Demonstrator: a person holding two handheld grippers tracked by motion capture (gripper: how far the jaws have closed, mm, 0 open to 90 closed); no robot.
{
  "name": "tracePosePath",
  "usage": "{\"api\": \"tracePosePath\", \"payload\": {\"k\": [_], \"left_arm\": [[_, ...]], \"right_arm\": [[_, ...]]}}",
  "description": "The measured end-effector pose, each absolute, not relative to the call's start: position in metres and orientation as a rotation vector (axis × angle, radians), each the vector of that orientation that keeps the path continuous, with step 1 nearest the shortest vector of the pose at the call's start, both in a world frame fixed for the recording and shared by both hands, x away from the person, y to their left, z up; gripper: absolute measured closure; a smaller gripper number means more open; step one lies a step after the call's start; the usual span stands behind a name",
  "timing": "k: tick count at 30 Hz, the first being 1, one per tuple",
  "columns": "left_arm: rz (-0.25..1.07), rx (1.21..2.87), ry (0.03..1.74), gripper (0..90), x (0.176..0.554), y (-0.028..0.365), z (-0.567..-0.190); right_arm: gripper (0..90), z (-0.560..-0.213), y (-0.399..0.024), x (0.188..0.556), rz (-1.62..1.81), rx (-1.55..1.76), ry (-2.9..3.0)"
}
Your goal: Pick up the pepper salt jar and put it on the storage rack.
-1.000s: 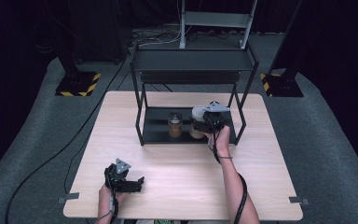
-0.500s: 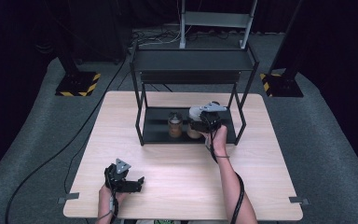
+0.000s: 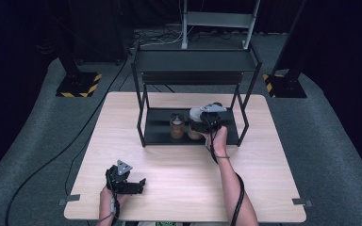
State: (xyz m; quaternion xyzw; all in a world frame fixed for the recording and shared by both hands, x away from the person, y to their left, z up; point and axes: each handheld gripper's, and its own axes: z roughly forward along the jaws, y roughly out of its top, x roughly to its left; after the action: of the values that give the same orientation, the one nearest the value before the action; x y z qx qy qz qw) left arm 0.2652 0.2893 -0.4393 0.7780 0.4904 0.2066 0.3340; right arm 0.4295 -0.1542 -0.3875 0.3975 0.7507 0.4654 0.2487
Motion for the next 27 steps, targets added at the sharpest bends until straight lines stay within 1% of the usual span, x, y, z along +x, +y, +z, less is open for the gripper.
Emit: {"api": "tracePosePath", "payload": {"k": [27], "left_arm": [[0.540, 2.031, 1.279, 0.4, 0.2652, 0.2893, -0.4393]], "right_arm": [[33.5, -0.3973, -0.1500, 0.4266, 1.291, 1.054, 2.015]]}}
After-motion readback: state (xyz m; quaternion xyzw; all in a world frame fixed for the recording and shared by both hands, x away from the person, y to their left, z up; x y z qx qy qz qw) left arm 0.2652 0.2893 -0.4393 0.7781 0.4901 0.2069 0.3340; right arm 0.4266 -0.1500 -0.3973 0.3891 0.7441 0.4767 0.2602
